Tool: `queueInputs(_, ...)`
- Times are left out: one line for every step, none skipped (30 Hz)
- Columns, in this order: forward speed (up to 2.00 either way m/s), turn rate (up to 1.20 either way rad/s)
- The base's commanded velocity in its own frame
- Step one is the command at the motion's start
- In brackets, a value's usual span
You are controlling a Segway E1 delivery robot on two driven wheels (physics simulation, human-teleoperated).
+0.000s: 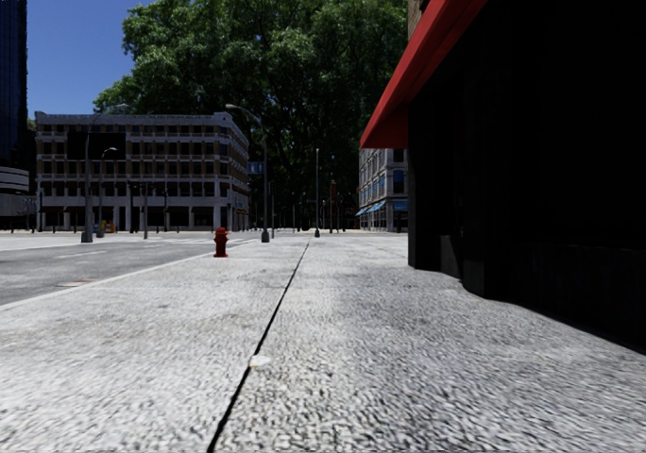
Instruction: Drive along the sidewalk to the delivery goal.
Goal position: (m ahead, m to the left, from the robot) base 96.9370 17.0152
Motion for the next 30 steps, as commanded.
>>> queueInputs(2.00,0.00)
queueInputs(2.00,0.00)
queueInputs(2.00,0.00)
queueInputs(2.00,0.00)
queueInputs(2.00,0.00)
queueInputs(2.00,0.00)
queueInputs(2.00,0.00)
queueInputs(2.00,0.00)
queueInputs(2.00,0.00)
queueInputs(2.00,0.00)
queueInputs(2.00,0.00)
queueInputs(2.00,0.00)
queueInputs(2.00,0.00)
queueInputs(2.00,0.00)
queueInputs(2.00,0.00)
queueInputs(2.00,0.00)
queueInputs(2.00,0.00)
queueInputs(2.00,0.00)
queueInputs(2.00,0.00)
queueInputs(2.00,0.00)
queueInputs(2.00,0.00)
queueInputs(2.00,0.00)
queueInputs(2.00,0.00)
queueInputs(2.00,0.00)
queueInputs(2.00,0.00)
queueInputs(2.00,0.00)
queueInputs(2.00,0.00)
queueInputs(2.00,0.00)
queueInputs(2.00,0.00)
queueInputs(2.00,0.00)
